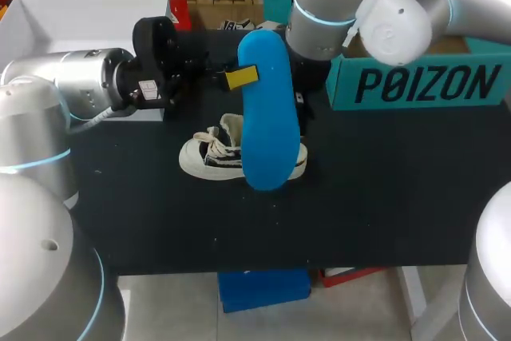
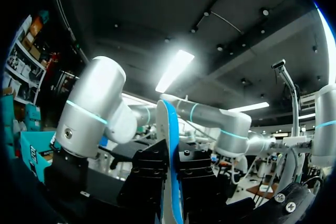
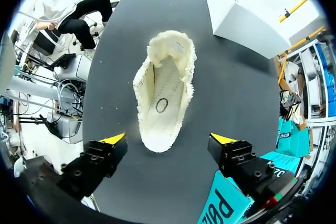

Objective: Take the shoe out of the shoebox, open the shoe tongue, remove and reinsert the insole, then place the shoe into the shoebox

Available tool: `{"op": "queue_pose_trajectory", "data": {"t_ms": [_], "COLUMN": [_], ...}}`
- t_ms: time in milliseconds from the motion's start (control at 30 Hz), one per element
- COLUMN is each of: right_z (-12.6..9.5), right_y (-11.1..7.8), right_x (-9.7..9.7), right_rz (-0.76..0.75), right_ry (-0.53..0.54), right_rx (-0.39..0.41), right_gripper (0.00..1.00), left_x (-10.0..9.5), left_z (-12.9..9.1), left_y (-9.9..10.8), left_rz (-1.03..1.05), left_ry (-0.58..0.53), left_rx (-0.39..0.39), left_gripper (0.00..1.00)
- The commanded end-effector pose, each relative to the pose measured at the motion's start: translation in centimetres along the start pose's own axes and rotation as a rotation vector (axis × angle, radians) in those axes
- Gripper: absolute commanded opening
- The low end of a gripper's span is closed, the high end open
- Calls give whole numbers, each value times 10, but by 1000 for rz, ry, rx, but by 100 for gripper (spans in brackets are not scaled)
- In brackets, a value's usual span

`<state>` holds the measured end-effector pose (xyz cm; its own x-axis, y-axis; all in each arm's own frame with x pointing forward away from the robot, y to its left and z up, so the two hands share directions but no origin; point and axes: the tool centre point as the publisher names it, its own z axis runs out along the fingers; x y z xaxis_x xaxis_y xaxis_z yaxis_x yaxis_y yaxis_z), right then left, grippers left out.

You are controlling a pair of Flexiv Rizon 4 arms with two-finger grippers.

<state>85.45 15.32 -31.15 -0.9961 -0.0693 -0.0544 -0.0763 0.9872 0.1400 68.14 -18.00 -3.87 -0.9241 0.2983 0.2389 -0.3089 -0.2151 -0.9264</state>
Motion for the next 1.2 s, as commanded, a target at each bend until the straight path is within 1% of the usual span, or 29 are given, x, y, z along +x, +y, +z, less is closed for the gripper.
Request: {"op": "queue_pose_trajectory", "data": {"t_ms": [33, 433, 700, 767, 900, 1000, 1067, 1133, 1200], "right_z": [0, 2, 1, 1, 0, 1, 2, 3, 4], "right_y": [6, 12, 15, 14, 11, 8, 6, 5, 5], "right_x": [-2, -4, -4, -4, -2, 0, 1, 3, 3], "right_rz": [8, 3, 1, 5, 21, 11, 9, 9, 12], "right_ry": [11, 27, 23, 19, 1, -1, -7, -10, -18], "right_rx": [64, 111, 113, 98, 26, 13, -28, -44, -77], "right_gripper": [100, 100, 100, 100, 100, 100, 100, 100, 100], "left_x": [1, 1, 1, 1, 1, 1, 1, 1, 1], "left_z": [1, 1, 1, 1, 1, 1, 1, 1, 1], "left_y": [1, 1, 1, 1, 1, 1, 1, 1, 1], "left_rz": [2, 2, 2, 2, 2, 2, 2, 2, 2], "left_ry": [-3, -3, -3, -3, -3, -3, -3, -3, -3], "left_rx": [2, 2, 2, 2, 2, 2, 2, 2, 2], "left_gripper": [0, 0, 0, 0, 0, 0, 0, 0, 0]}}
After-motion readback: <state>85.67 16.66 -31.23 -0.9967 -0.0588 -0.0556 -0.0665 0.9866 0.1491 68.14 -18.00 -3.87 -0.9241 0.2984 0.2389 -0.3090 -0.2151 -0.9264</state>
